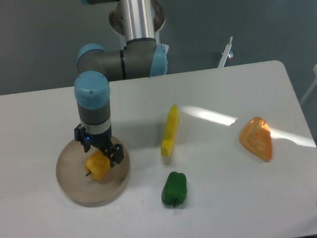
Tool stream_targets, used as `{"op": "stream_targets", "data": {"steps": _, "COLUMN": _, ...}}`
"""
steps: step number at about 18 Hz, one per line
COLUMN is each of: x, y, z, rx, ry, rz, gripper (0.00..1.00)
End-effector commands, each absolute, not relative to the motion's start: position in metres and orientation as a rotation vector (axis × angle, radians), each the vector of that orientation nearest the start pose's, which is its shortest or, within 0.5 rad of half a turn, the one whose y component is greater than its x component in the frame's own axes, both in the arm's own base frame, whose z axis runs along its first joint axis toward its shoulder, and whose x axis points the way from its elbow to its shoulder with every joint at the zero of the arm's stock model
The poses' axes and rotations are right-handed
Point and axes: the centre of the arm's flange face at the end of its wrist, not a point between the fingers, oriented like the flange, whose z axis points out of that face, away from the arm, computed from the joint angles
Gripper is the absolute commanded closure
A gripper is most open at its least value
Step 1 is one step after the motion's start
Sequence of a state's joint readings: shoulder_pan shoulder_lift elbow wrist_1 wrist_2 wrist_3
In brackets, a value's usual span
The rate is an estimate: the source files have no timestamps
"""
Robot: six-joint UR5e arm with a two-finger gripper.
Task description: Place the yellow pepper on the plate
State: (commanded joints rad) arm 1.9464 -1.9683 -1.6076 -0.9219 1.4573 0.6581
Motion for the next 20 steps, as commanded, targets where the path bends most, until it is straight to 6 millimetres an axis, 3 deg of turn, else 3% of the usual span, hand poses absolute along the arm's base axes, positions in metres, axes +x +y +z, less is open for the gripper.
{"op": "stream_targets", "data": {"steps": 4, "x": -0.175, "y": 0.619, "z": 0.347, "rx": -2.842, "ry": 0.319, "rz": 0.087, "gripper": 0.00}}
{"op": "stream_targets", "data": {"steps": 8, "x": -0.271, "y": 0.584, "z": 0.365, "rx": -2.845, "ry": 0.408, "rz": 0.239, "gripper": 0.00}}
{"op": "stream_targets", "data": {"steps": 11, "x": -0.330, "y": 0.562, "z": 0.381, "rx": -2.836, "ry": 0.427, "rz": 0.316, "gripper": 0.00}}
{"op": "stream_targets", "data": {"steps": 16, "x": -0.398, "y": 0.538, "z": 0.397, "rx": -2.855, "ry": 0.467, "rz": 0.440, "gripper": 0.00}}
{"op": "stream_targets", "data": {"steps": 20, "x": -0.423, "y": 0.539, "z": 0.393, "rx": -2.853, "ry": 0.554, "rz": 0.466, "gripper": 0.00}}
